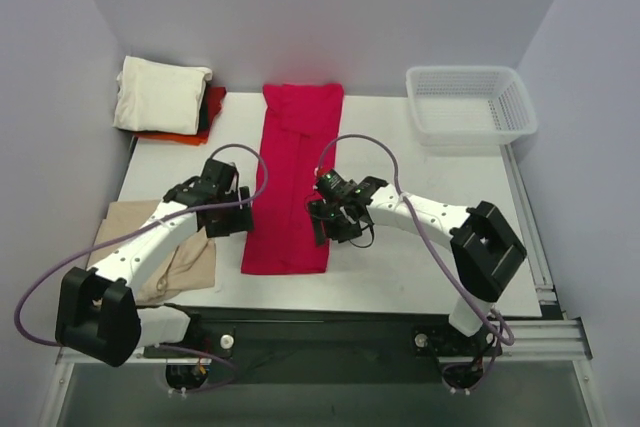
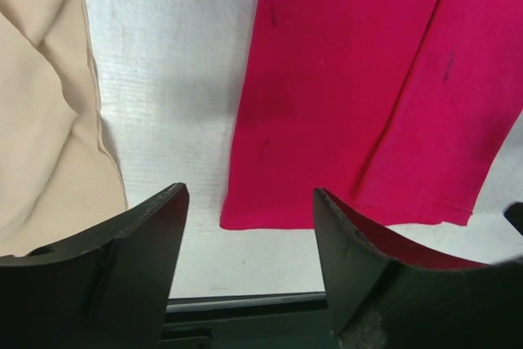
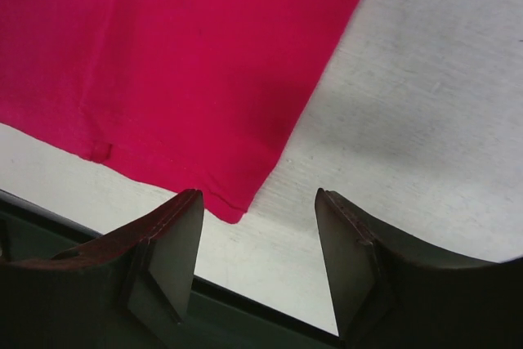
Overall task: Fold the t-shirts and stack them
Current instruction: Grab the bottom of the folded rectangular tshirt with both arms
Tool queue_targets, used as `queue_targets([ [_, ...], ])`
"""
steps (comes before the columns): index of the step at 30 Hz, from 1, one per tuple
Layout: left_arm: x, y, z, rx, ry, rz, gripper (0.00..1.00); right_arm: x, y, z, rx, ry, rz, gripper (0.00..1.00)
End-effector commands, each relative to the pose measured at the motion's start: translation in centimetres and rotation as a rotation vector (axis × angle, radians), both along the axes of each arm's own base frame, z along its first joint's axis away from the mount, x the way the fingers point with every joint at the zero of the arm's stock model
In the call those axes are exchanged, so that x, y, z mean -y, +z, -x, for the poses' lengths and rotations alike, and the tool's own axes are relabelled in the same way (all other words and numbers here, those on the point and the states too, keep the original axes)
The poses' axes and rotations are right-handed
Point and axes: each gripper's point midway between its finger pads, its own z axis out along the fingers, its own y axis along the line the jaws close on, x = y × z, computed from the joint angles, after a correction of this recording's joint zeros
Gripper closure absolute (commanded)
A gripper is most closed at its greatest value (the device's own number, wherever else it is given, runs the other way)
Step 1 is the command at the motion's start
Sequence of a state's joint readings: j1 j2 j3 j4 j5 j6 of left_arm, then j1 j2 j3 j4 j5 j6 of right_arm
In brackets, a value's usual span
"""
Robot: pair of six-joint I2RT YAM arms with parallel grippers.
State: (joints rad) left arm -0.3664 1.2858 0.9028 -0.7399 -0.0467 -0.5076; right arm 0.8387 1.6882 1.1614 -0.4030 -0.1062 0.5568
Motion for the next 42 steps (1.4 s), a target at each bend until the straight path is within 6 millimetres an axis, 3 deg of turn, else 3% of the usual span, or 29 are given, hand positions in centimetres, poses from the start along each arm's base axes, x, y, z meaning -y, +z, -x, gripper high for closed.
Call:
queue_targets([
  [1, 0.4, -0.9, 2.5, -0.079, 0.021, 0.063, 0.29, -1.4, -0.7, 1.1, -0.066, 0.052, -0.029, 0.43],
  [6, 1.2, -3.1, 4.8, -0.163, 0.005, 0.128, 0.32, -1.2, -1.4, 1.7, -0.070, 0.093, 0.006, 0.44],
  [16, 0.9, -4.9, 5.6, -0.246, 0.053, 0.128, 0.32, -0.4, -2.5, 2.8, -0.128, 0.123, 0.054, 0.50],
  [22, 0.8, -5.2, 5.6, -0.254, 0.077, 0.139, 0.34, 0.3, -3.1, 3.2, -0.142, 0.135, 0.083, 0.51],
  [42, 1.2, -8.2, 5.2, -0.246, 0.146, 0.192, 0.40, -0.5, -4.2, 3.5, -0.184, 0.177, 0.078, 0.58],
])
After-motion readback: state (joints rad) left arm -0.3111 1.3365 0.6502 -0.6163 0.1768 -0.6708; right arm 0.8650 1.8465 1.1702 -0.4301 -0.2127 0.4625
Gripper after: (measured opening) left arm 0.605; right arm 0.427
